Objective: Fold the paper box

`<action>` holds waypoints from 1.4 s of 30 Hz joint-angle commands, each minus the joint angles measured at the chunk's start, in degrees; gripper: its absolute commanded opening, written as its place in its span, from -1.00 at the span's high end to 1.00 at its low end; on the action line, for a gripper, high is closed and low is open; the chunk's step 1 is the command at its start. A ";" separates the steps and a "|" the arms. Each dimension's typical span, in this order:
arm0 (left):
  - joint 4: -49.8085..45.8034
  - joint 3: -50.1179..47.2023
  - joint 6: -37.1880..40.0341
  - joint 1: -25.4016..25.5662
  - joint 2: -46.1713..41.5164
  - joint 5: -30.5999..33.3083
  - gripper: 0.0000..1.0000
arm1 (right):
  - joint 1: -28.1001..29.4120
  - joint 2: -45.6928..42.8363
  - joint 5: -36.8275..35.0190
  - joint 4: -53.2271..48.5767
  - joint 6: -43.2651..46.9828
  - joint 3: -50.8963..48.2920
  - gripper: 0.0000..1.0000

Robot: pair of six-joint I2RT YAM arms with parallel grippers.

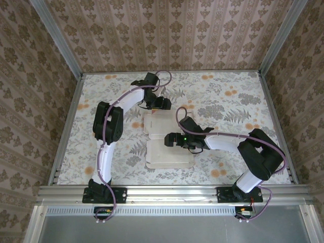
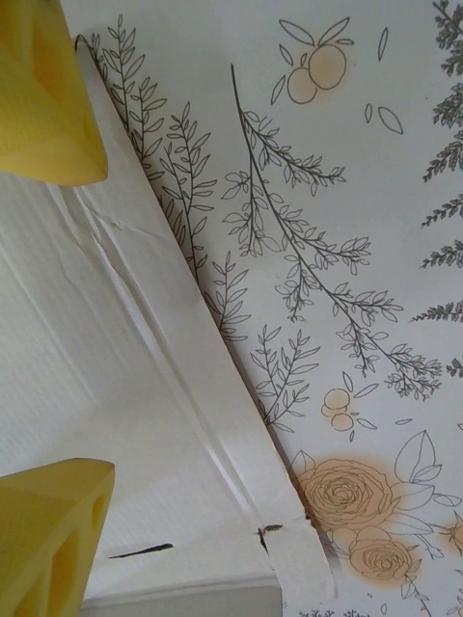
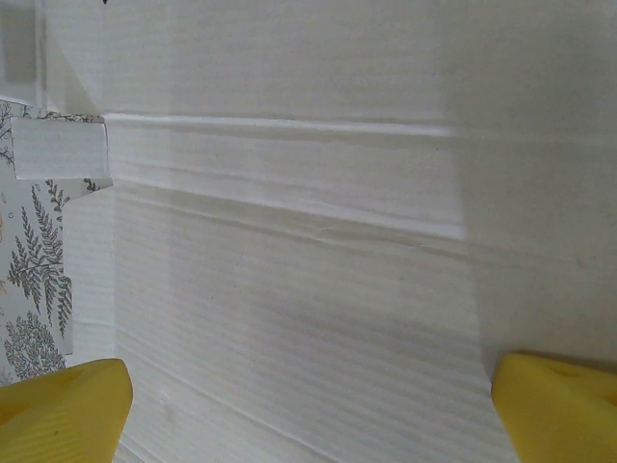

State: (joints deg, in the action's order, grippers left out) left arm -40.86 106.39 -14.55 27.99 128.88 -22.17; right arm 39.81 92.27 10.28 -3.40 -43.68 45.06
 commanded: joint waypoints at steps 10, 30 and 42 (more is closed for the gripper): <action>6.24 -4.14 -2.50 -1.45 1.42 -9.56 -0.49 | 0.00 1.60 -0.87 -4.23 0.35 -0.95 -0.99; 12.66 -10.49 -2.88 -5.00 1.99 -14.30 -0.48 | 0.00 1.59 -0.88 -4.39 0.40 -1.26 -0.99; 10.23 -12.00 -0.45 -4.70 2.74 -12.03 -0.46 | 0.00 1.47 -1.06 -4.57 0.37 -1.20 -0.99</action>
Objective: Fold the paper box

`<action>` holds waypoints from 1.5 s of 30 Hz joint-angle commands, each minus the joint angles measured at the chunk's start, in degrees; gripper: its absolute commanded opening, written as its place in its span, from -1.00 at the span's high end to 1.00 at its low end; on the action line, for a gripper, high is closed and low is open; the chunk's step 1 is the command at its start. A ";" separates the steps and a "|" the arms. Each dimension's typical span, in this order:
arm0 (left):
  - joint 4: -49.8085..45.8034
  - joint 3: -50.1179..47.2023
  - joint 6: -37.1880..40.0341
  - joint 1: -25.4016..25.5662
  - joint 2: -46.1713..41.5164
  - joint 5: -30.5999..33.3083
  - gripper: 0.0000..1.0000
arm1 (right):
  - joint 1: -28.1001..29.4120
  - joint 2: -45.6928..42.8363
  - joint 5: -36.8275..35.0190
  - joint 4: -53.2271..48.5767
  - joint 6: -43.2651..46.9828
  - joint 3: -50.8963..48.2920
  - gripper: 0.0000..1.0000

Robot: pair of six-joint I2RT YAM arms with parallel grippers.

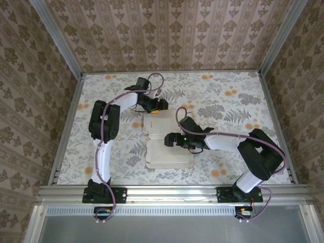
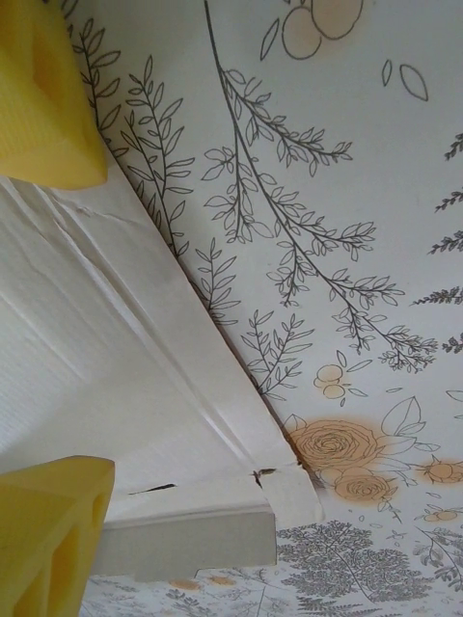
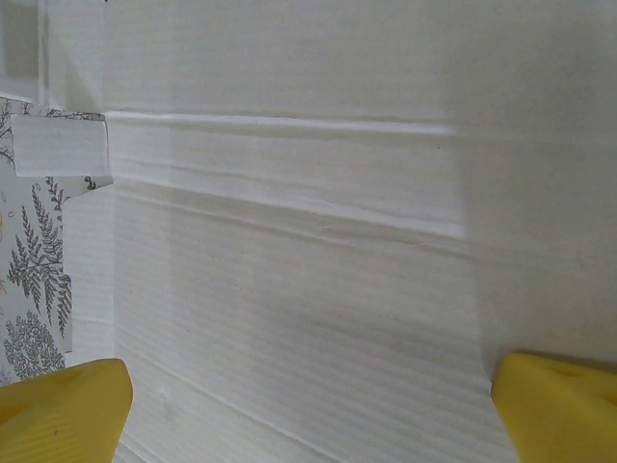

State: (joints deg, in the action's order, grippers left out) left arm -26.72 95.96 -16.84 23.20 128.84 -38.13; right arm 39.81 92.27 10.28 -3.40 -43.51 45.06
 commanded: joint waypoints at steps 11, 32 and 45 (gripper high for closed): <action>-6.56 -0.60 2.61 0.35 5.06 5.49 -0.47 | 0.00 1.26 -1.22 -5.17 0.62 -1.12 -0.99; -6.90 1.25 1.11 0.29 0.36 4.80 -0.44 | 0.09 1.00 -1.01 -3.82 0.44 -1.99 -0.99; -9.79 -3.76 4.63 -1.57 -16.99 10.63 -0.46 | 0.64 -9.66 1.12 -4.51 6.59 -2.69 -1.00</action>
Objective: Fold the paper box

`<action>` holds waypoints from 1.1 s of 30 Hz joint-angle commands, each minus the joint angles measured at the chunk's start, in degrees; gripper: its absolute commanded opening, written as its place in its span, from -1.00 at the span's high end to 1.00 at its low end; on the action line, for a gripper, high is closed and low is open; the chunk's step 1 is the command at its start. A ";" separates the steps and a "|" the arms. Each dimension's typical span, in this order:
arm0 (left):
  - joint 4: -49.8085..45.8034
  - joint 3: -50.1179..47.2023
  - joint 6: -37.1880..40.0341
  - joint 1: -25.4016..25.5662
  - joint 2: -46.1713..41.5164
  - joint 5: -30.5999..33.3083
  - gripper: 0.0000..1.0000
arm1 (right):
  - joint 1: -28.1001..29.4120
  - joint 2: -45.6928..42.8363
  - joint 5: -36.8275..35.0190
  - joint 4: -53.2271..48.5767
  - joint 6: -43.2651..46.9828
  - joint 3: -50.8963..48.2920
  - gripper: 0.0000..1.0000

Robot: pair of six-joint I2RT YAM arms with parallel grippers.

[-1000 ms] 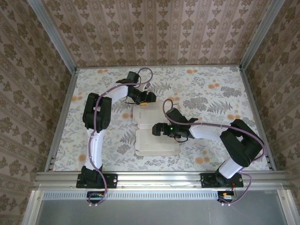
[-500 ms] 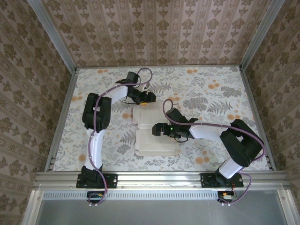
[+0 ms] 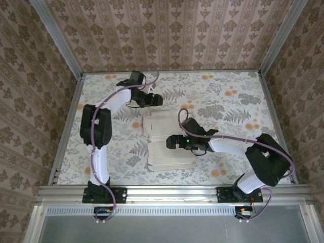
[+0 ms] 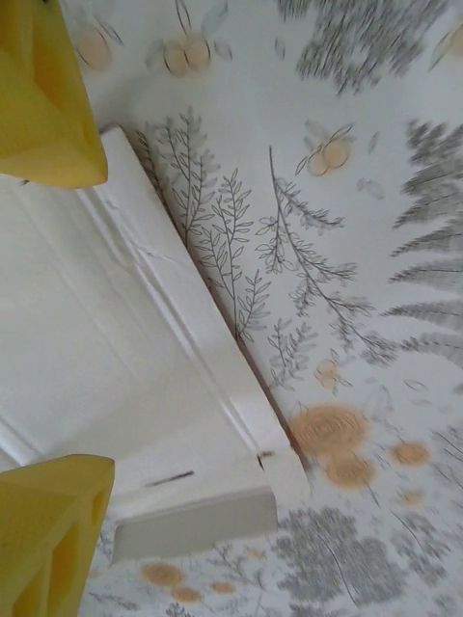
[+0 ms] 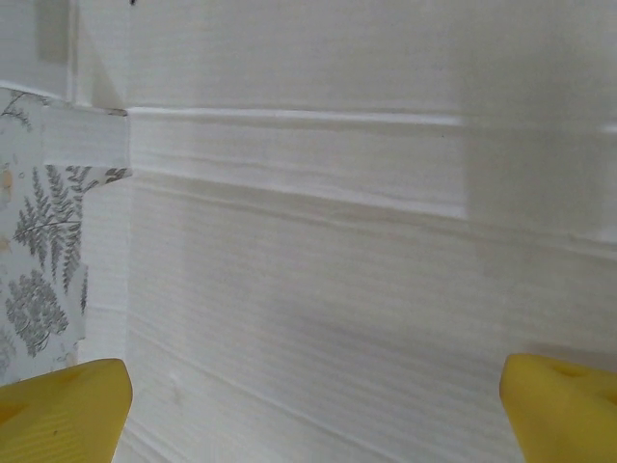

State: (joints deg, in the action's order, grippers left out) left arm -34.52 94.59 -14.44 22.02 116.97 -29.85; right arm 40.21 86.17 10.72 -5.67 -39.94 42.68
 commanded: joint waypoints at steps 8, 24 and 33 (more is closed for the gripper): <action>-1.94 -11.97 -0.19 -1.54 -13.38 0.59 -0.43 | 0.74 -11.64 1.71 -8.16 7.23 -0.26 -1.00; -3.61 -18.67 2.41 -2.63 -17.27 2.48 -0.34 | 4.19 -16.09 0.35 -8.21 8.56 -4.57 -1.00; -7.97 -12.10 3.72 -2.84 -9.56 1.67 -0.41 | 10.75 -12.08 -3.87 1.73 0.12 -10.90 -0.98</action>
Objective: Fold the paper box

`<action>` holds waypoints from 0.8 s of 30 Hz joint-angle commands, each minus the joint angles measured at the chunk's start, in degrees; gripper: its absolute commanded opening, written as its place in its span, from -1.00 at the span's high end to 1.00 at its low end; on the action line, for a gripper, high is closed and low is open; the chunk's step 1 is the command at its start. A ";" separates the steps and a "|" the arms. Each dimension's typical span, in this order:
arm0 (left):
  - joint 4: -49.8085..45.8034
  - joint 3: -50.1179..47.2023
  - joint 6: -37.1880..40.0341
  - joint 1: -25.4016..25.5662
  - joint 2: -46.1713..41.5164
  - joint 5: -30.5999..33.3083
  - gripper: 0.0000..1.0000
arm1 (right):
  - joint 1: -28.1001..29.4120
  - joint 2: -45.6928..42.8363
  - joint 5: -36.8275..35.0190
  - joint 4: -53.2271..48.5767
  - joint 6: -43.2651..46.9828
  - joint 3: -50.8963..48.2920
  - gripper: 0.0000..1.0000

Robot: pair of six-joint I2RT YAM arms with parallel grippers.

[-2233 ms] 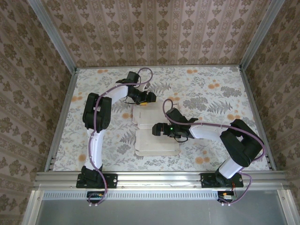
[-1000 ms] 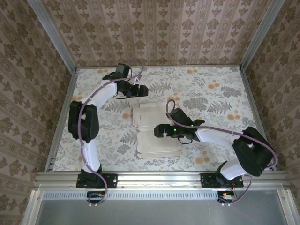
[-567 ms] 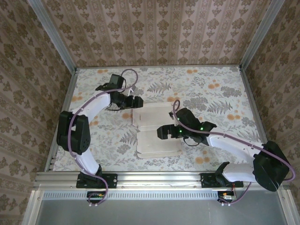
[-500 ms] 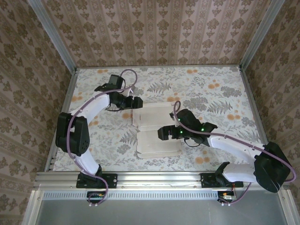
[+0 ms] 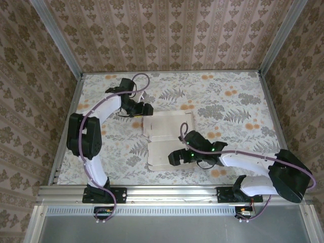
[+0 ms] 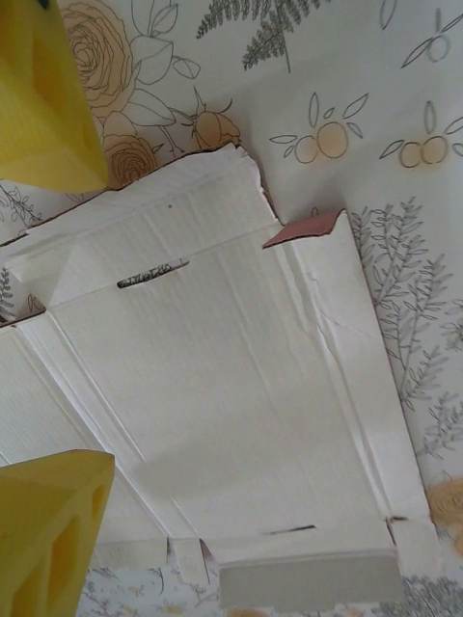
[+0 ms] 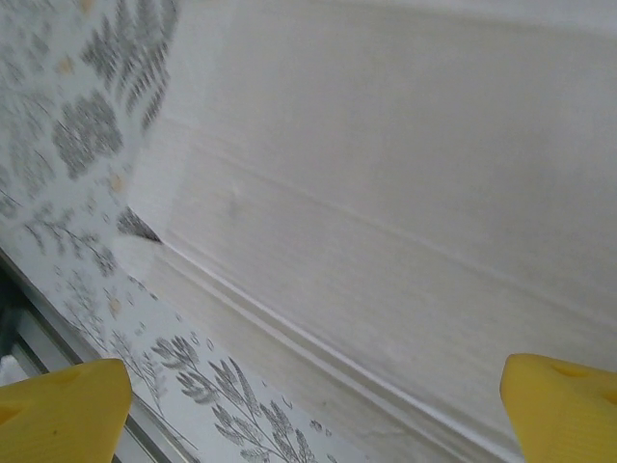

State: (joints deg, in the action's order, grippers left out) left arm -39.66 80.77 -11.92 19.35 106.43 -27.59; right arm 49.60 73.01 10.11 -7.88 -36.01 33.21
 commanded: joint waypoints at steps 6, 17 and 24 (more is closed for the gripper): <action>-5.95 4.33 2.38 -0.11 3.51 2.98 -0.38 | 2.12 2.15 -7.11 5.26 -7.81 -2.89 -0.71; -6.66 4.81 3.66 -0.11 4.79 5.48 -0.39 | 3.78 4.35 -20.84 -12.23 -4.82 5.61 -0.24; -7.09 6.69 3.83 -0.14 7.23 5.23 -0.36 | 6.17 12.29 -26.26 -14.89 -2.69 10.07 -0.08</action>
State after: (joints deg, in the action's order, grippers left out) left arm -44.77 85.21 -9.37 19.40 112.31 -22.98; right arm 54.70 83.00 -11.31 -18.15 -40.25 41.30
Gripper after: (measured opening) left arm 0.684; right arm 0.551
